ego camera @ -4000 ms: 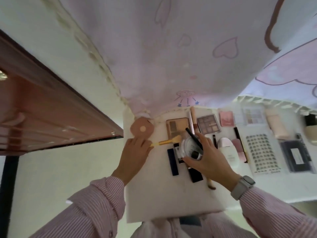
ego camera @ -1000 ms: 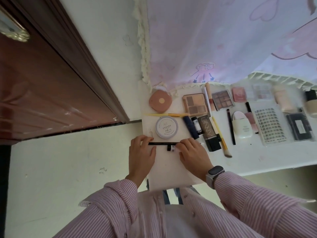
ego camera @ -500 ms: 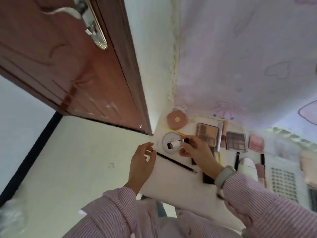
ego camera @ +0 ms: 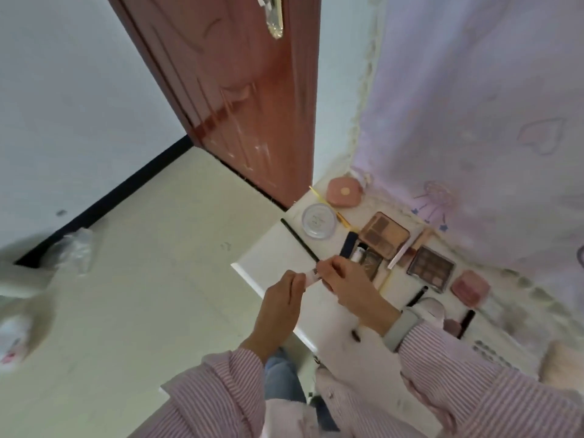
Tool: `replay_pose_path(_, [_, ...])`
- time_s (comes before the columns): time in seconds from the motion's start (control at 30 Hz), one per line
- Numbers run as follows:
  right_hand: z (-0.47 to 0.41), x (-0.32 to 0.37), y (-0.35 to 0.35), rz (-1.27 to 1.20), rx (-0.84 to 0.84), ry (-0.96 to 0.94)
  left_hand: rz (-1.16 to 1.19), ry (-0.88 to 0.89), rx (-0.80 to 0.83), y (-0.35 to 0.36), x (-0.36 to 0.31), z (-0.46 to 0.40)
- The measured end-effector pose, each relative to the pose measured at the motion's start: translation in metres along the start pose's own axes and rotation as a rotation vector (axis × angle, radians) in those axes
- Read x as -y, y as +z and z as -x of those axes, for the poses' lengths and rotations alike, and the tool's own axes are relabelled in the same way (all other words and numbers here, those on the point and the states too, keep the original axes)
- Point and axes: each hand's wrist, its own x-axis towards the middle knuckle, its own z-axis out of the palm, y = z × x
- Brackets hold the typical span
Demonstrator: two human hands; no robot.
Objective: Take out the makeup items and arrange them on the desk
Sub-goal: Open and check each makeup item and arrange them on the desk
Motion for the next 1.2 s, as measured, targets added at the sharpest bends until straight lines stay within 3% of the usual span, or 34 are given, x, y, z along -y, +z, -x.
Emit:
replay_pose_path(0.1, [0.003,0.001,0.003,0.199,0.161,-0.188,0.195,-0.169,-0.083,-0.004,0.005,0.013])
replay_pose_path(0.2, [0.002,0.008,0.004,0.286,0.306,-0.217,0.209,-0.154,-0.134,-0.011,0.01,0.023])
replay_pose_path(0.3, [-0.004,0.013,0.007,0.419,0.271,-0.14,0.072,-0.073,-0.111,-0.013,0.011,0.031])
replay_pose_path(0.37, [-0.006,0.013,0.011,0.46,0.218,-0.21,0.05,-0.087,-0.128,-0.015,0.013,0.034])
replay_pose_path(0.5, [-0.008,0.017,0.012,0.351,0.395,-0.16,0.042,-0.097,-0.186,-0.019,0.021,0.038])
replay_pose_path(0.6, [-0.009,0.024,0.016,0.53,0.405,-0.067,-0.002,-0.063,-0.167,-0.017,0.022,0.041])
replay_pose_path(0.67, [-0.008,0.022,0.019,0.618,0.39,-0.157,0.028,-0.073,-0.192,-0.016,0.02,0.04])
replay_pose_path(0.8, [-0.009,0.021,0.016,0.456,0.435,-0.175,0.066,-0.096,-0.238,-0.019,0.021,0.037])
replay_pose_path(0.93, [-0.013,0.022,0.016,0.487,0.361,-0.14,0.055,-0.078,-0.216,-0.02,0.022,0.036])
replay_pose_path(1.07, [-0.013,0.023,0.011,0.385,0.437,-0.156,0.072,-0.084,-0.214,-0.021,0.023,0.034])
replay_pose_path(1.2, [-0.016,0.024,0.012,0.47,0.457,-0.141,0.093,-0.06,-0.171,-0.022,0.024,0.035])
